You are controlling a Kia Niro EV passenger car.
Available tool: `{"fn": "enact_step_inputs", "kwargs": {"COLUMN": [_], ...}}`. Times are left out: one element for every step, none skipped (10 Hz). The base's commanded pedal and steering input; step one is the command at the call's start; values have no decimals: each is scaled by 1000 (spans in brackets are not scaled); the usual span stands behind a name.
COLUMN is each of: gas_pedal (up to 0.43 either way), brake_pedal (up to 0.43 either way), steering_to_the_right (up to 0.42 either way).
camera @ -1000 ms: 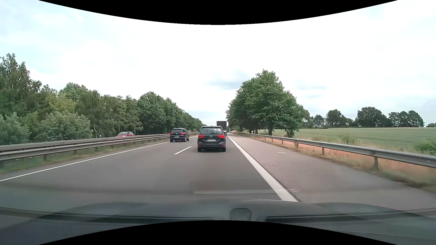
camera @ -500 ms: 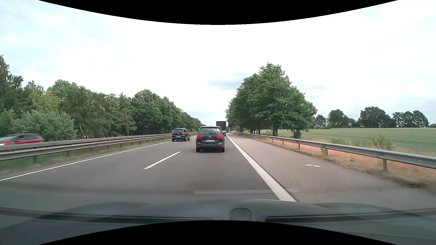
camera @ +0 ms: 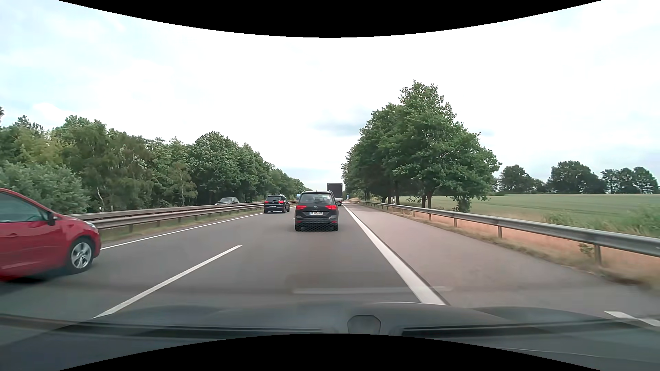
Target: Follow the waypoints while adhering to traffic rules and regulations
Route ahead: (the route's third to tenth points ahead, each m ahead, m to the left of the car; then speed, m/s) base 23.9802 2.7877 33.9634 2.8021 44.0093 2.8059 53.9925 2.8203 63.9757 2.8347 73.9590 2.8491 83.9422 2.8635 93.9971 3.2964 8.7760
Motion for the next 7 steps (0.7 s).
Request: {"fn": "enact_step_inputs", "kwargs": {"gas_pedal": [118,118,130,130,130,130,130], "brake_pedal": [0,0,0,0,0,0,0], "steering_to_the_right": [-5,-5,-5,-5,-4,-4,-3]}}
